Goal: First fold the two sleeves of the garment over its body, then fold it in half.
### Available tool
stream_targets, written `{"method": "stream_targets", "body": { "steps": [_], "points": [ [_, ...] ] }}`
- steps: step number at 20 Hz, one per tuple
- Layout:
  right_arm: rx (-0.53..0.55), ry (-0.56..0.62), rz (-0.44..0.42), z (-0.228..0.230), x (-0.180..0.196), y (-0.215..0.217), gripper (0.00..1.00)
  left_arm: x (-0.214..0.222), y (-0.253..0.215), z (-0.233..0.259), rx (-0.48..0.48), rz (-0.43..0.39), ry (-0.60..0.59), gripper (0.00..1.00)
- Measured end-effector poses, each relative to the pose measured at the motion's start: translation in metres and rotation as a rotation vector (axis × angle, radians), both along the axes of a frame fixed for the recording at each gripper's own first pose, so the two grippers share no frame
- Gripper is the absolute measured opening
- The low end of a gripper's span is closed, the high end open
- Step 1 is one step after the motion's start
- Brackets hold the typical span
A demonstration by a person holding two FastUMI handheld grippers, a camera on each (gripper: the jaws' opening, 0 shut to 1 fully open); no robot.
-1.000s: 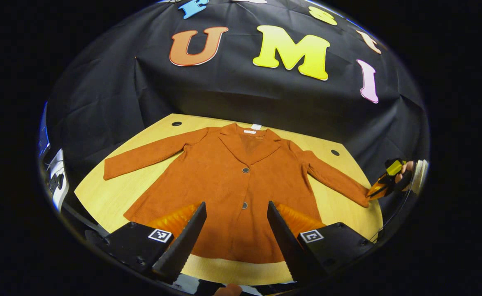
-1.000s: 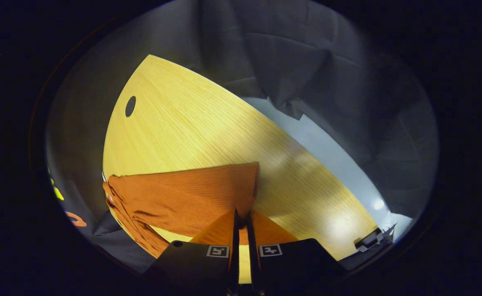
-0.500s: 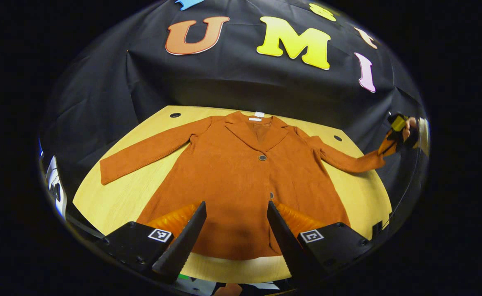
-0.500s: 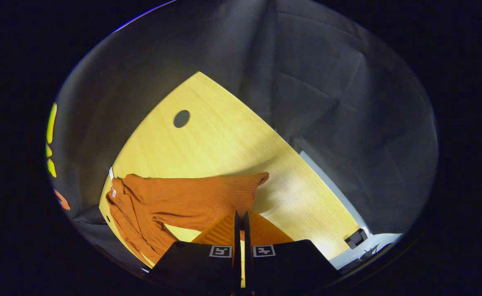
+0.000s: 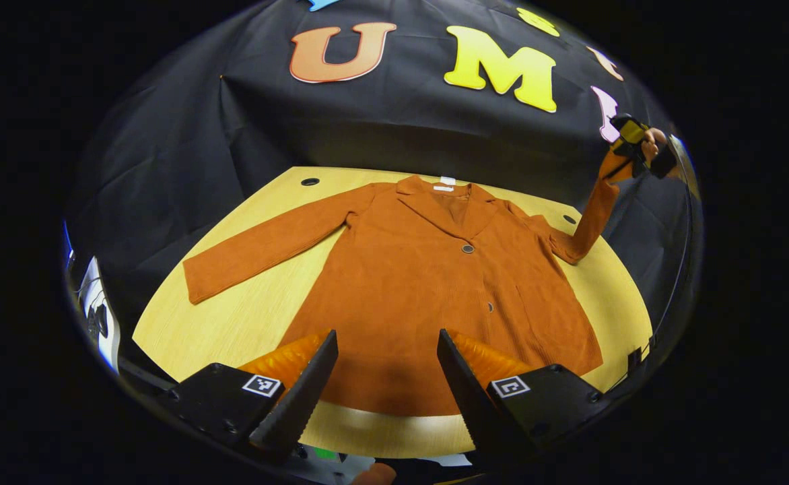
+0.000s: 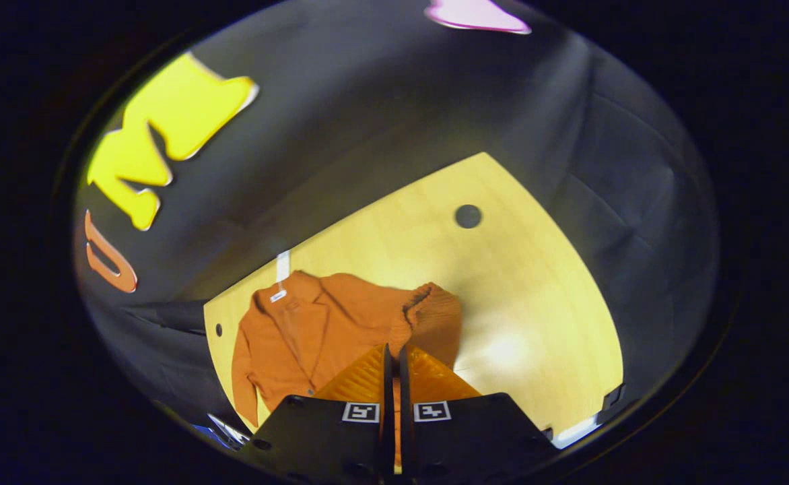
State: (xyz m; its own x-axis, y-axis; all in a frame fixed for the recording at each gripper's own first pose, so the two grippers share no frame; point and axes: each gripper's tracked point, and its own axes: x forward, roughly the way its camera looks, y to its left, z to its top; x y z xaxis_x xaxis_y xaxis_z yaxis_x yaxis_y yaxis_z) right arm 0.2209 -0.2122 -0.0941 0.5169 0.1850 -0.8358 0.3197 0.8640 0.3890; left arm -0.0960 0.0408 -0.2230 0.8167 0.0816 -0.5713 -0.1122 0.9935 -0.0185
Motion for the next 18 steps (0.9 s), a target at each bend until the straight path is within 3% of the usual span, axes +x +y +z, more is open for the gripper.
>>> {"method": "stream_targets", "body": {
  "steps": [6, 10, 14, 18],
  "points": [
    [0.009, -0.012, 0.213, 0.010, 0.028, 0.166, 0.04, -0.015, 0.035, 0.000, 0.003, 0.024, 0.005, 0.97],
    [0.027, -0.015, 0.346, 0.012, 0.036, 0.278, 0.04, -0.022, 0.045, -0.011, -0.098, 0.020, 0.036, 0.96],
    [0.019, 0.036, 0.437, -0.013, 0.034, 0.361, 0.04, -0.024, 0.076, -0.015, -0.098, 0.055, 0.043, 0.95],
    [-0.004, 0.100, 0.495, -0.055, 0.026, 0.416, 0.04, -0.032, 0.106, -0.018, -0.062, 0.069, 0.055, 0.95]
  ]
}}
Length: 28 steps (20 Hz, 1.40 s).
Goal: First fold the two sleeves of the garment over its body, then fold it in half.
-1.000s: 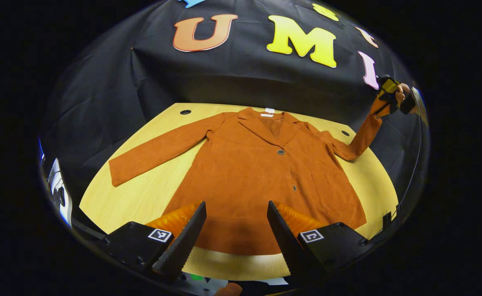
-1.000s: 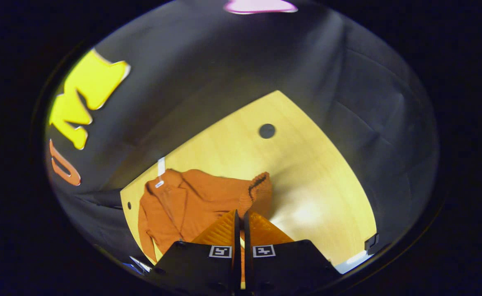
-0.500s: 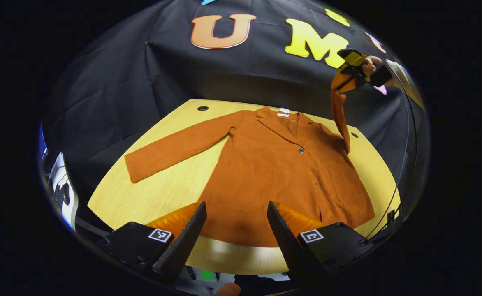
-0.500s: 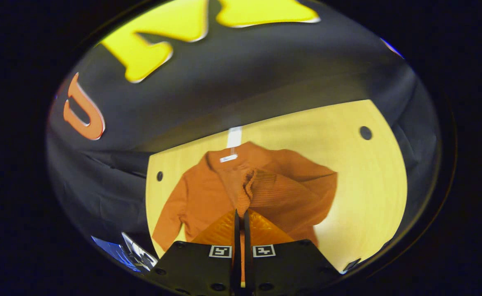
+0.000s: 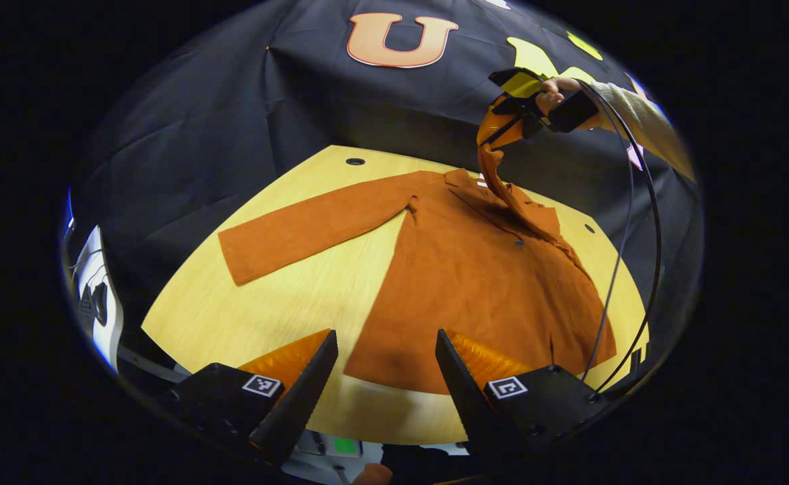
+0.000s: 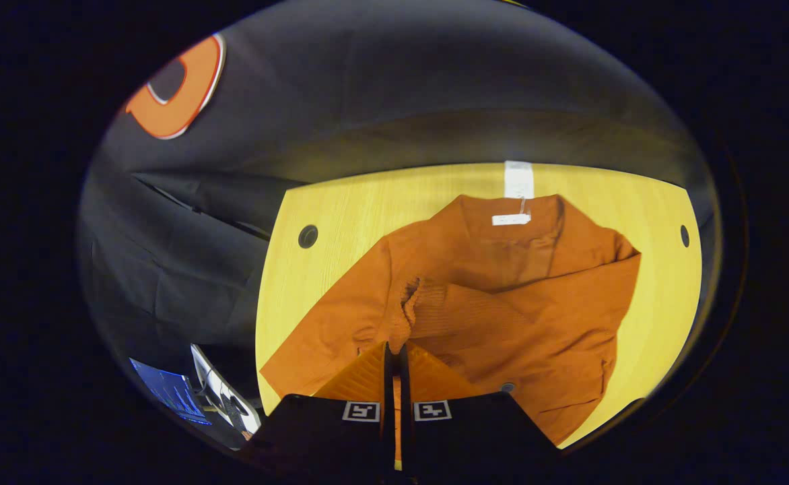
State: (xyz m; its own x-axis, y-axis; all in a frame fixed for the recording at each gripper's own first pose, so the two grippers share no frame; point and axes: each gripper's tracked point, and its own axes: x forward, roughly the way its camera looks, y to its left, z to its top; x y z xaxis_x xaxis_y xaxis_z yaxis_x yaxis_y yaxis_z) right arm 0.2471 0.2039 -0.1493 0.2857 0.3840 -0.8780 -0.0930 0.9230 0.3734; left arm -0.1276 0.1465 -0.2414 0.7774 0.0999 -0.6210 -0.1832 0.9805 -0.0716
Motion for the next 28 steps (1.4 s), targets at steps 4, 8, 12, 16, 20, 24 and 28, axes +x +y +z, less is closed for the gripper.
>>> {"method": "stream_targets", "body": {
  "steps": [4, 8, 12, 16, 20, 24, 28],
  "points": [
    [-0.018, 0.044, -0.020, -0.036, 0.006, 0.026, 0.02, -0.012, 0.017, -0.006, 0.000, 0.026, 0.014, 0.96],
    [0.003, 0.059, -0.101, -0.046, 0.016, 0.021, 0.05, -0.023, 0.027, -0.016, -0.016, 0.070, 0.044, 0.96],
    [0.065, 0.070, -0.135, -0.040, 0.021, 0.019, 0.13, -0.022, 0.040, -0.024, -0.030, 0.120, 0.080, 0.95],
    [0.148, 0.087, -0.127, -0.025, 0.014, 0.019, 0.21, -0.014, 0.056, -0.027, 0.006, 0.133, 0.129, 0.96],
    [0.142, 0.103, -0.143, -0.019, 0.004, 0.004, 0.38, 0.002, 0.074, -0.028, -0.005, 0.170, 0.142, 0.96],
    [0.132, 0.104, -0.108, -0.016, -0.020, -0.013, 0.47, 0.029, 0.120, -0.019, -0.014, 0.301, 0.157, 0.96],
    [0.115, 0.150, -0.112, -0.019, -0.058, -0.037, 0.82, 0.067, 0.164, -0.015, -0.049, 0.374, 0.185, 0.96]
  ]
}}
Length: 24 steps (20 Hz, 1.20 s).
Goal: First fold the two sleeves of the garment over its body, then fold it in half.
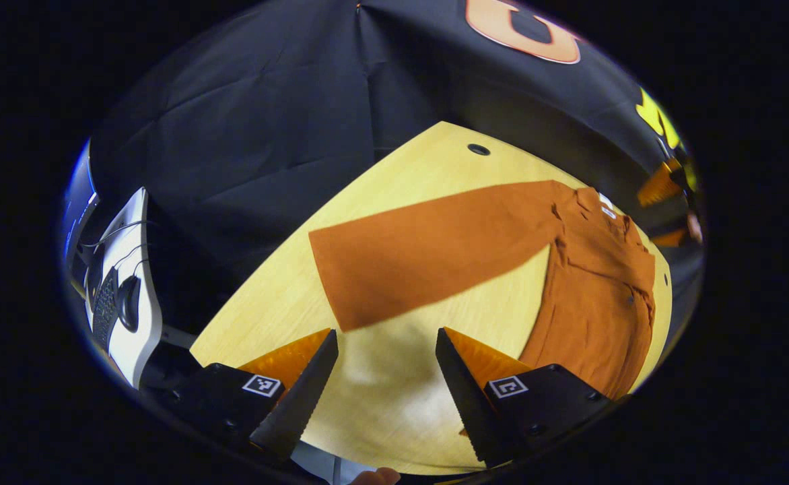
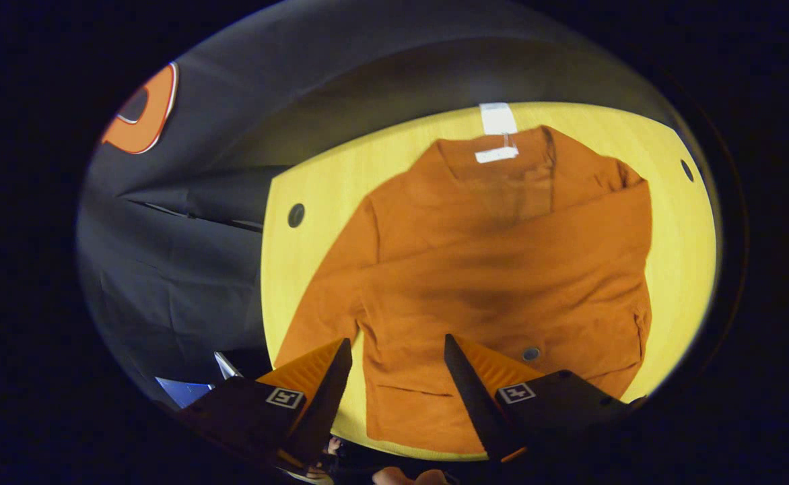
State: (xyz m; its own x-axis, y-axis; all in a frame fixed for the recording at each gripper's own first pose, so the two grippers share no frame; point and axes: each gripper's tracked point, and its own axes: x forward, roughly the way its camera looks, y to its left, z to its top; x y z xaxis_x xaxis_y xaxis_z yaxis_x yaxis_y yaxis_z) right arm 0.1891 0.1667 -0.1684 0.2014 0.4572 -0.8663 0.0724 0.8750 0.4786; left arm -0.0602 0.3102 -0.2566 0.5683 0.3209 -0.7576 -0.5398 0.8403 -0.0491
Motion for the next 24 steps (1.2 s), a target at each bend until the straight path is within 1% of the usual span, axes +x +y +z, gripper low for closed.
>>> {"method": "stream_targets", "body": {
  "steps": [1, 4, 5, 6, 7, 8, 10, 11, 12, 13, 15, 16, 17, 18, 19, 20, 21, 22, 23, 24],
  "points": [
    [-0.002, 0.002, 0.010, -0.001, -0.008, -0.005, 0.93, 0.009, 0.008, -0.002, -0.021, 0.017, -0.004, 0.96],
    [-0.041, -0.027, 0.051, -0.001, -0.032, -0.031, 1.00, 0.014, 0.035, -0.014, -0.075, 0.117, 0.036, 0.96],
    [-0.049, -0.032, 0.069, -0.002, -0.040, -0.038, 0.94, 0.016, 0.042, -0.017, -0.082, 0.144, 0.051, 0.96],
    [-0.065, -0.034, 0.084, -0.004, -0.051, -0.049, 0.94, 0.019, 0.049, -0.019, -0.081, 0.153, 0.071, 0.96],
    [-0.072, -0.033, 0.089, -0.005, -0.059, -0.058, 1.00, 0.023, 0.053, -0.022, -0.081, 0.148, 0.094, 0.96],
    [-0.076, -0.032, 0.078, -0.004, -0.070, -0.068, 0.98, 0.027, 0.056, -0.026, -0.082, 0.137, 0.113, 0.96],
    [-0.053, -0.043, 0.062, 0.002, -0.088, -0.079, 0.98, 0.026, 0.056, -0.030, -0.091, 0.144, 0.163, 0.96],
    [-0.054, -0.044, 0.064, 0.002, -0.096, -0.086, 0.98, 0.033, 0.059, -0.029, -0.085, 0.142, 0.157, 0.96],
    [-0.062, -0.048, 0.067, 0.002, -0.106, -0.097, 0.94, 0.032, 0.058, -0.033, -0.101, 0.141, 0.185, 0.94],
    [-0.070, -0.053, 0.070, 0.001, -0.113, -0.106, 0.97, 0.036, 0.059, -0.032, -0.119, 0.140, 0.205, 0.93],
    [-0.086, -0.057, 0.059, -0.005, -0.125, -0.125, 0.97, 0.034, 0.059, -0.032, -0.169, 0.140, 0.268, 0.94],
    [-0.088, -0.052, 0.045, -0.008, -0.130, -0.133, 0.94, 0.032, 0.060, -0.031, -0.200, 0.144, 0.301, 0.94],
    [-0.082, -0.040, 0.027, -0.013, -0.137, -0.139, 0.98, 0.030, 0.060, -0.030, -0.236, 0.154, 0.335, 0.93],
    [-0.073, -0.028, 0.009, -0.015, -0.143, -0.144, 0.94, 0.031, 0.060, -0.030, -0.266, 0.161, 0.361, 0.91],
    [-0.060, -0.017, -0.013, -0.017, -0.150, -0.150, 0.98, 0.033, 0.062, -0.030, -0.299, 0.174, 0.382, 0.88],
    [-0.046, -0.014, -0.030, -0.017, -0.154, -0.154, 0.98, 0.034, 0.063, -0.030, -0.327, 0.189, 0.399, 0.83],
    [-0.030, -0.011, -0.046, -0.019, -0.160, -0.158, 0.98, 0.036, 0.064, -0.030, -0.353, 0.202, 0.416, 0.81],
    [-0.018, -0.009, -0.057, -0.020, -0.166, -0.162, 0.98, 0.036, 0.065, -0.027, -0.370, 0.205, 0.433, 0.84],
    [-0.011, -0.009, -0.066, -0.022, -0.170, -0.167, 0.98, 0.037, 0.065, -0.027, -0.373, 0.193, 0.448, 0.76],
    [-0.011, -0.007, -0.072, -0.025, -0.175, -0.172, 0.98, 0.037, 0.066, -0.028, -0.375, 0.176, 0.465, 0.75]
  ]
}}
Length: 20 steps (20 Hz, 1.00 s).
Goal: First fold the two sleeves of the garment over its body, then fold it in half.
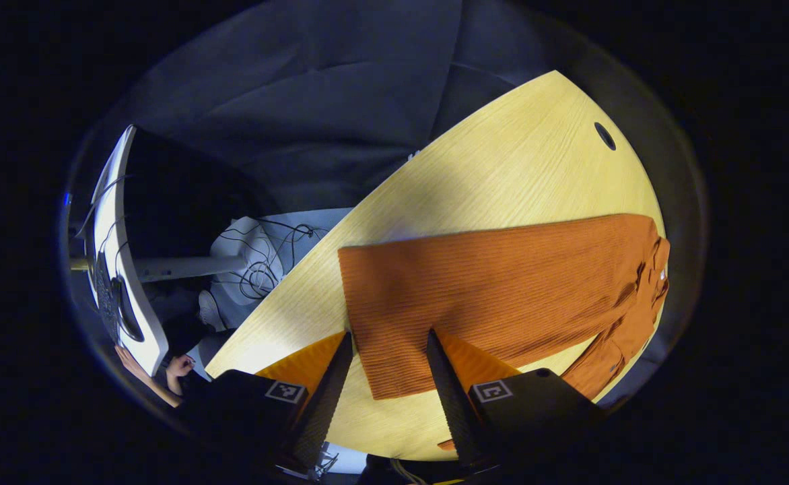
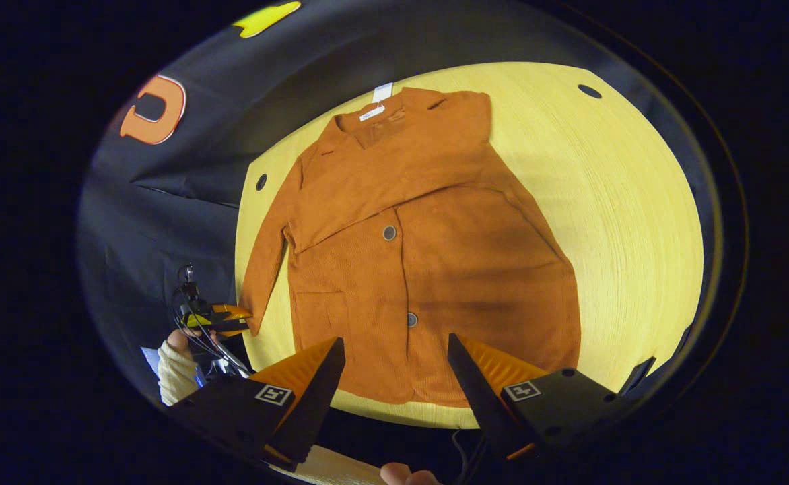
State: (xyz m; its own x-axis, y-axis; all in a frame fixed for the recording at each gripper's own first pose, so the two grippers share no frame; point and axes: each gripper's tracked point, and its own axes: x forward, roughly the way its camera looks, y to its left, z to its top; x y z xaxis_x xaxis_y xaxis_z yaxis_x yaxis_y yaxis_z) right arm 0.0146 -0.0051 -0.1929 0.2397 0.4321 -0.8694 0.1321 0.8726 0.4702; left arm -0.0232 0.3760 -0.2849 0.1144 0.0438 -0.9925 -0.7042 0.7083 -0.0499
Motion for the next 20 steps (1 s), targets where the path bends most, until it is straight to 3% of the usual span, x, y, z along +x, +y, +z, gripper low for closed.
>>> {"method": "stream_targets", "body": {
  "steps": [3, 4, 5, 6, 9, 10, 11, 12, 14, 16, 20],
  "points": [
    [0.006, 0.008, -0.033, -0.004, -0.009, -0.013, 0.94, 0.002, 0.000, -0.001, -0.004, 0.012, 0.006, 0.75],
    [0.009, 0.011, -0.040, -0.006, -0.014, -0.015, 0.98, 0.001, 0.001, -0.002, -0.002, 0.014, 0.008, 0.74],
    [0.006, 0.013, -0.039, -0.009, -0.018, -0.018, 0.94, 0.001, 0.001, -0.002, -0.007, 0.013, 0.016, 0.74],
    [-0.005, 0.015, -0.039, -0.013, -0.022, -0.022, 0.98, 0.002, 0.000, -0.003, -0.012, 0.017, 0.022, 0.81],
    [-0.006, 0.020, -0.051, -0.018, -0.029, -0.027, 0.98, 0.010, -0.002, -0.002, -0.031, 0.008, 0.021, 0.67],
    [-0.001, 0.025, -0.052, -0.020, -0.033, -0.027, 0.94, 0.012, -0.005, -0.005, -0.042, 0.012, 0.006, 0.43],
    [-0.001, 0.029, -0.052, -0.022, -0.035, -0.030, 0.98, 0.014, -0.007, -0.005, -0.057, 0.015, -0.012, 0.35],
    [-0.007, 0.032, -0.054, -0.024, -0.038, -0.035, 0.98, 0.014, -0.008, -0.002, -0.071, 0.025, -0.024, 0.18],
    [-0.015, 0.037, -0.060, -0.026, -0.042, -0.042, 0.98, 0.013, -0.008, -0.003, -0.065, 0.049, -0.022, 0.05],
    [-0.012, 0.037, -0.060, -0.025, -0.046, -0.048, 0.94, 0.012, -0.008, 0.001, -0.037, 0.025, 0.008, 0.03],
    [-0.010, 0.037, -0.061, -0.028, -0.046, -0.056, 0.97, 0.035, -0.020, 0.030, 0.021, -0.047, 0.000, 0.03]
  ]
}}
